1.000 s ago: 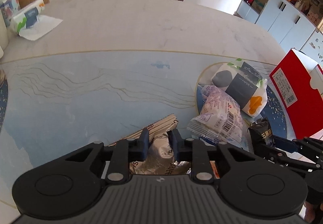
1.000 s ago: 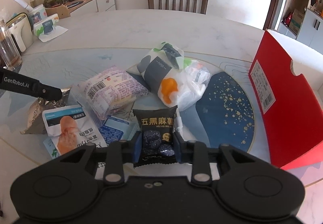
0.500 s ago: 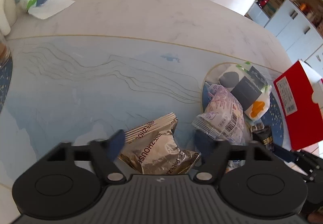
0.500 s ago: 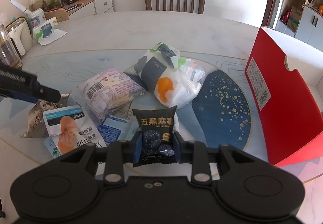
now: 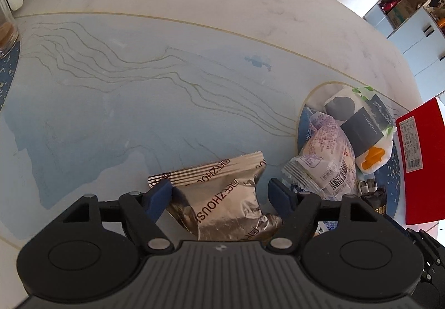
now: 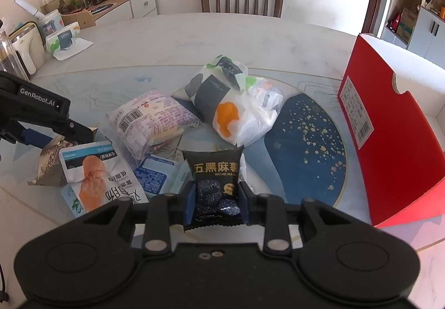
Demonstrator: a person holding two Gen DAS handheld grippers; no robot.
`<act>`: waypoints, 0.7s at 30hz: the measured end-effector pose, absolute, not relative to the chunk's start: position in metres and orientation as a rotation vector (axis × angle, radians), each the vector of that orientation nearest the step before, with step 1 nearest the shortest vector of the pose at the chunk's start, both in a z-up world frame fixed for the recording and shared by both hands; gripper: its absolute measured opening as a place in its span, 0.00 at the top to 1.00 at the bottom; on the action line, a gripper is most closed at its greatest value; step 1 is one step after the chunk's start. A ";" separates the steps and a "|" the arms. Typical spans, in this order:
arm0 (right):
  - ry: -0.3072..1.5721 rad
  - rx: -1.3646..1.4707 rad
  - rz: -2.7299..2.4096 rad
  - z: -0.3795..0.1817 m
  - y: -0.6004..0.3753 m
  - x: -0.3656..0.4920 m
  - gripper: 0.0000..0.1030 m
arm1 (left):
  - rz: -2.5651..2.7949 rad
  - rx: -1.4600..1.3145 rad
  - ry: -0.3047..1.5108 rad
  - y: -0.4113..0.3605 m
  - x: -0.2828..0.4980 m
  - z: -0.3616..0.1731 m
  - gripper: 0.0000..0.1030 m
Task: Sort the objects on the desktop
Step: 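Lift and carry the silver foil packet and black snack bag into the red shoebox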
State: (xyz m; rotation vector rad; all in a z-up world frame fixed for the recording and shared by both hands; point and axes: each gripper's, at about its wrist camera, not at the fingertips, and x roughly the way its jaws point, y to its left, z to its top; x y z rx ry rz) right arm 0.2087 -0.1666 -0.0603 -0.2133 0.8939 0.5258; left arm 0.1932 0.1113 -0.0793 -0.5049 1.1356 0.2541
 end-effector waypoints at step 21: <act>0.873 -0.169 0.529 -0.043 -0.182 0.198 0.70 | 0.168 -0.377 0.973 0.083 0.165 -0.051 0.80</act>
